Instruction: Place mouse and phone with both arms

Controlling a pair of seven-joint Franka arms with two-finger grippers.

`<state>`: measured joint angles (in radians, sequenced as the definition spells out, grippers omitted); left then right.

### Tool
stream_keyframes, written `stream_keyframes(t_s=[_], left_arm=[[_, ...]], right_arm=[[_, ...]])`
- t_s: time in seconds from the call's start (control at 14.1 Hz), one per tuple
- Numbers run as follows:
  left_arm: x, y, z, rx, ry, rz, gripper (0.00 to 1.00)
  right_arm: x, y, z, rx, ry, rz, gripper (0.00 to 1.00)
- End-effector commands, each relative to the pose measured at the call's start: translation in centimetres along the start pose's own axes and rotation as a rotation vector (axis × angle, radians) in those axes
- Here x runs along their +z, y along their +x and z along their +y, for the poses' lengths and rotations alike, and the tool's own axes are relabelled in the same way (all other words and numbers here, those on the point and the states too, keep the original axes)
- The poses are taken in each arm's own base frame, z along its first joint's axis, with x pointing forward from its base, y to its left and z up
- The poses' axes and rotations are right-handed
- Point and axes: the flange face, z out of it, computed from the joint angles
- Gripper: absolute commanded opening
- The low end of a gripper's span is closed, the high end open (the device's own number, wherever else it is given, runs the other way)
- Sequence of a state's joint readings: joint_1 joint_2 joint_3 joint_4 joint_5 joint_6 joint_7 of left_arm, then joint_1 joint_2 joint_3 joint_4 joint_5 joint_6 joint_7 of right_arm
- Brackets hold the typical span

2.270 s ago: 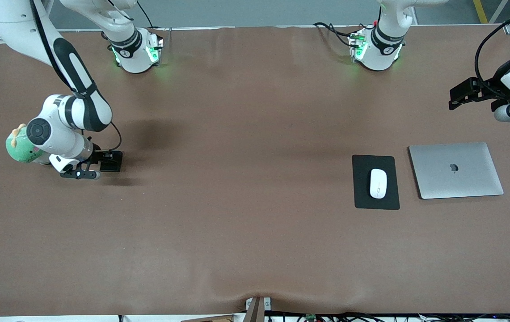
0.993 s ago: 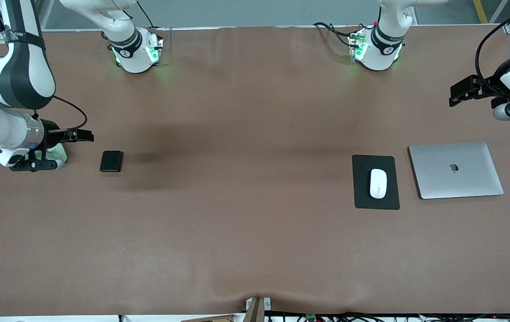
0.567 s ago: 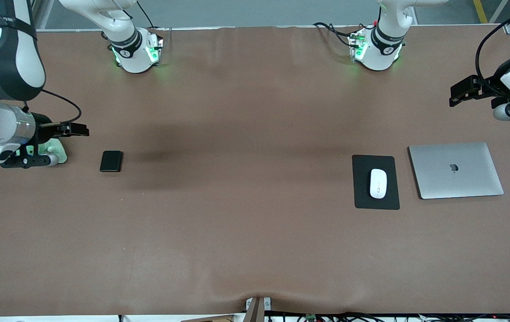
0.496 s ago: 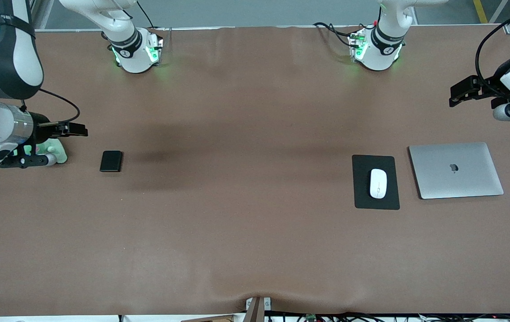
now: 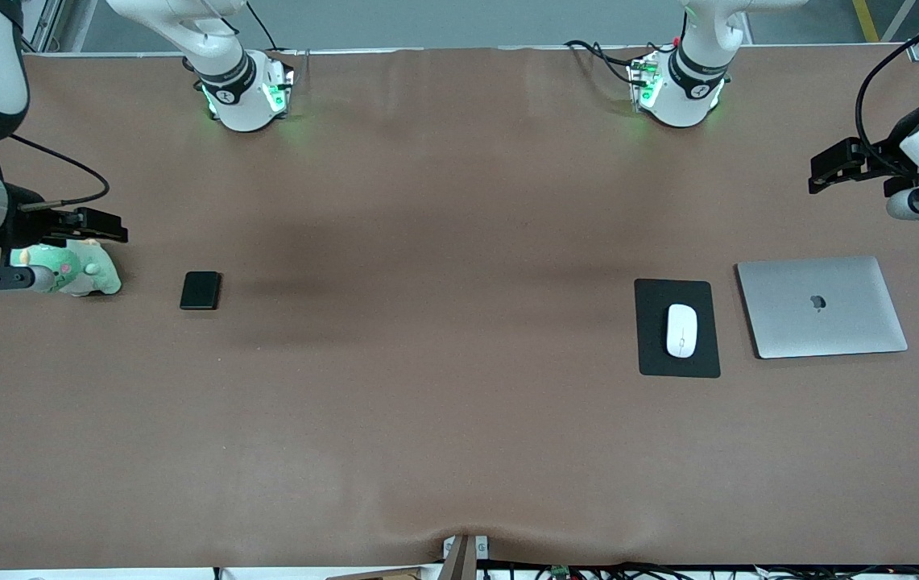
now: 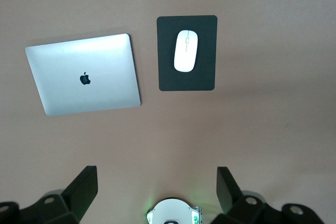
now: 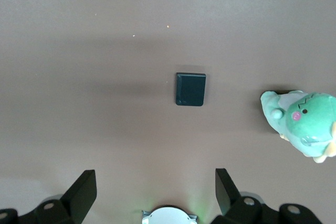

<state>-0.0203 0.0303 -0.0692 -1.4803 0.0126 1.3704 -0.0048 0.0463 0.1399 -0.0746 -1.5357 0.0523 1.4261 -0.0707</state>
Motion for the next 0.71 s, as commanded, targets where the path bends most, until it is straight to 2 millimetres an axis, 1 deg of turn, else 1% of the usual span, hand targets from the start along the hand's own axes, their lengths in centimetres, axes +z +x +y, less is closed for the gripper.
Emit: stream_keyframes(t_s=[0.0, 0.14, 0.21, 0.28, 0.43, 0.57, 0.64], left_arm=[[-0.2, -0.2, -0.2, 0.010, -0.009, -0.005, 1.00], [-0.1, -0.2, -0.2, 0.010, -0.007, -0.007, 1.00], [0.0, -0.1, -0.2, 0.010, -0.007, -0.009, 1.00], [0.1, 0.0, -0.3, 0.010, -0.005, -0.012, 1.00], [0.1, 0.0, -0.3, 0.010, -0.005, -0.010, 1.00], [0.1, 0.1, -0.3, 0.010, -0.005, -0.012, 1.00], [0.1, 0.1, -0.3, 0.010, -0.005, -0.012, 1.00]], right_arm=[[-2.4, -0.5, 0.5, -0.005, -0.009, 0.008, 1.00], [-2.8, -0.5, 0.3, 0.001, -0.018, 0.017, 1.00], [-3.2, -0.6, 0.7, 0.001, -0.017, 0.023, 1.00], [-4.0, -0.7, 0.7, 0.002, -0.011, 0.037, 1.00], [-5.5, -1.2, -0.1, -0.010, -0.019, 0.052, 1.00], [-6.2, -1.6, -1.0, -0.019, -0.014, 0.065, 1.00], [-6.7, -1.9, -0.8, -0.024, -0.003, 0.071, 1.00]])
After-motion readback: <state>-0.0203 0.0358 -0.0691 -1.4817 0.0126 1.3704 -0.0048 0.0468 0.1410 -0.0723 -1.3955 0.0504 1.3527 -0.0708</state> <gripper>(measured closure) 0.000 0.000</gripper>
